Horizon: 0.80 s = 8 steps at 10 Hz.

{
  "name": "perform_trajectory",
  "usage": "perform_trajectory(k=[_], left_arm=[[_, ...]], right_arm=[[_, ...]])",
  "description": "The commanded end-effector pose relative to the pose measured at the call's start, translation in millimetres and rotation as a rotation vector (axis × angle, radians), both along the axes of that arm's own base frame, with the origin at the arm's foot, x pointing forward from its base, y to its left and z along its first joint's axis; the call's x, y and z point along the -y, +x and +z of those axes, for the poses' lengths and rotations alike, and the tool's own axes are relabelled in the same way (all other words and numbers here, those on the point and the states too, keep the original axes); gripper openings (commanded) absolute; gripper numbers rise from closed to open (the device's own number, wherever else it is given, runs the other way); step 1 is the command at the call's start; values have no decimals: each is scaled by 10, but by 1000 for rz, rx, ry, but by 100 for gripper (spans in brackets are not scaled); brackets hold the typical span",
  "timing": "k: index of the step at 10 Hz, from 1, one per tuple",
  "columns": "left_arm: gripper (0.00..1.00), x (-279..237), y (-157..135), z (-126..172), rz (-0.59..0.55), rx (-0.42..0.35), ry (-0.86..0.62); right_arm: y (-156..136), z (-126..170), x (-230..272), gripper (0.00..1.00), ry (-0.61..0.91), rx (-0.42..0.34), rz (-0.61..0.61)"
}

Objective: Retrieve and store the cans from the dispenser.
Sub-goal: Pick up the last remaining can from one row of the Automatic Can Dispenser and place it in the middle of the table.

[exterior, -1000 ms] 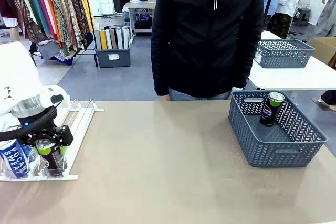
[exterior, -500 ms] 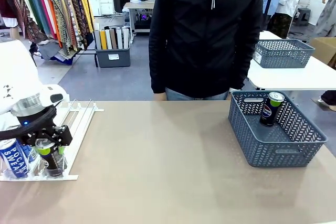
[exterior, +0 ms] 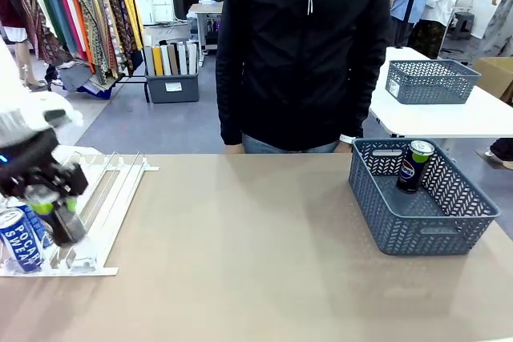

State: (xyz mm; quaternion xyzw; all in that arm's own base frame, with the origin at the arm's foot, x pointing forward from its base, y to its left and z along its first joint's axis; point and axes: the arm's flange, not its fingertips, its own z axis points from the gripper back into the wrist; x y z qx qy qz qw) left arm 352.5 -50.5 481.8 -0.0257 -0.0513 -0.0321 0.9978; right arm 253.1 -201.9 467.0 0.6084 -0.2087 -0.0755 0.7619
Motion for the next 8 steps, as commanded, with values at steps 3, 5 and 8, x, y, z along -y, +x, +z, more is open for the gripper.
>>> perform_trajectory(k=[3,5,8], left_arm=[[0,-209,-232,1121,-18,91,-1],[0,-245,-253,1127,-23,92,-10],[0,-186,-318,1225,-9,96,-14]], right_arm=[[-5,26,11,100,13,16,1],[-5,26,11,100,13,16,1],[-5,26,11,100,13,16,1]])
